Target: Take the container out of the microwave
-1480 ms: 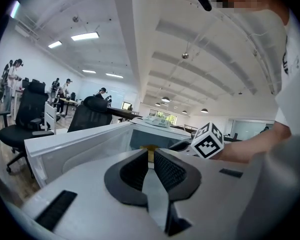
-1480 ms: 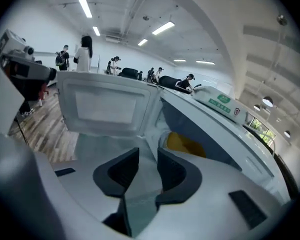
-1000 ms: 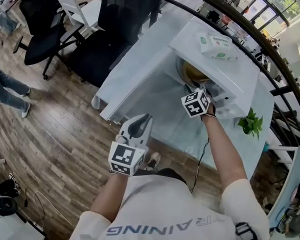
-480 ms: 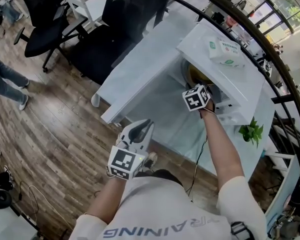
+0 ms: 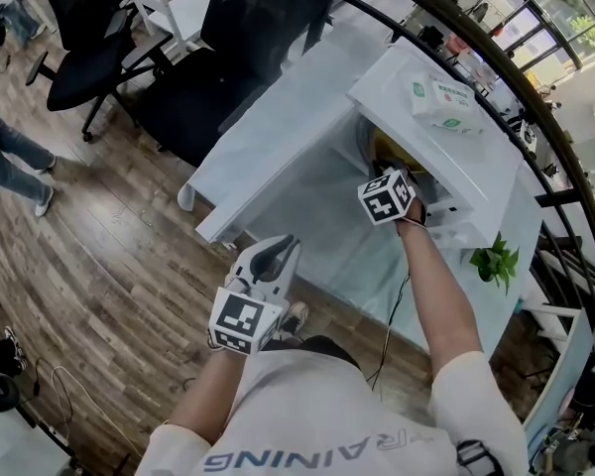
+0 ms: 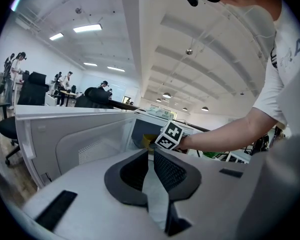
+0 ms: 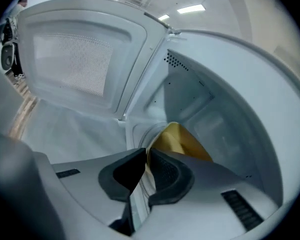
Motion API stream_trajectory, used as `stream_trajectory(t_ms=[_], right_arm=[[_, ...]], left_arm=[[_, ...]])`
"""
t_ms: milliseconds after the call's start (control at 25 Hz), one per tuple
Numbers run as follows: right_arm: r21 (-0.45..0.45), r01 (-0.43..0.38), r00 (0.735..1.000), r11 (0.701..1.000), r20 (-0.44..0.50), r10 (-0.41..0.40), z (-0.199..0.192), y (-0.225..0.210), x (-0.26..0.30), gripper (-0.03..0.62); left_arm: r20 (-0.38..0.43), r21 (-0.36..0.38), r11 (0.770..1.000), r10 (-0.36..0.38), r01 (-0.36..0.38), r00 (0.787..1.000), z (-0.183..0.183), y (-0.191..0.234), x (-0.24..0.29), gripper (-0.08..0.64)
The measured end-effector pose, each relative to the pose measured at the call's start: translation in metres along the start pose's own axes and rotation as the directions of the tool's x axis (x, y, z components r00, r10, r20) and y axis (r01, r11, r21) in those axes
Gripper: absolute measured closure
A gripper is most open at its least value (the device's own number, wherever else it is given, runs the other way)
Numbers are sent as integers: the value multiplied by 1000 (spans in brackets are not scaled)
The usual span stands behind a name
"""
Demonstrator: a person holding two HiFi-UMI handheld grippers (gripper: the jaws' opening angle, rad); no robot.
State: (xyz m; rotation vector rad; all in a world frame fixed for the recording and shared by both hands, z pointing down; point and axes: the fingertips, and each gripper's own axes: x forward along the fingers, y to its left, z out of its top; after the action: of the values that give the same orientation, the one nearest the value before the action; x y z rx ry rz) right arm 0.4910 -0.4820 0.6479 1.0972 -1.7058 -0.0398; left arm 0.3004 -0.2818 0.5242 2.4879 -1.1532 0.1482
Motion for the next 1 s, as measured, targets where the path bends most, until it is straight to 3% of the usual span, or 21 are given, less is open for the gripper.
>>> stream_trajectory(t_ms=[200, 480, 1000], right_arm=[[-7, 1, 998, 1000, 59, -1, 13, 9, -23, 557], [-6, -62, 992, 998, 111, 62, 11, 34, -69, 558], [25, -202, 953, 979, 234, 191, 7, 96, -172, 558]], left_arm=[[6, 6, 1000, 0, 0, 1000, 4, -4, 1, 500], [23, 16, 1000, 1, -2, 1000, 9, -17, -7, 500], [64, 75, 997, 29, -34, 998, 17, -37, -10, 500]])
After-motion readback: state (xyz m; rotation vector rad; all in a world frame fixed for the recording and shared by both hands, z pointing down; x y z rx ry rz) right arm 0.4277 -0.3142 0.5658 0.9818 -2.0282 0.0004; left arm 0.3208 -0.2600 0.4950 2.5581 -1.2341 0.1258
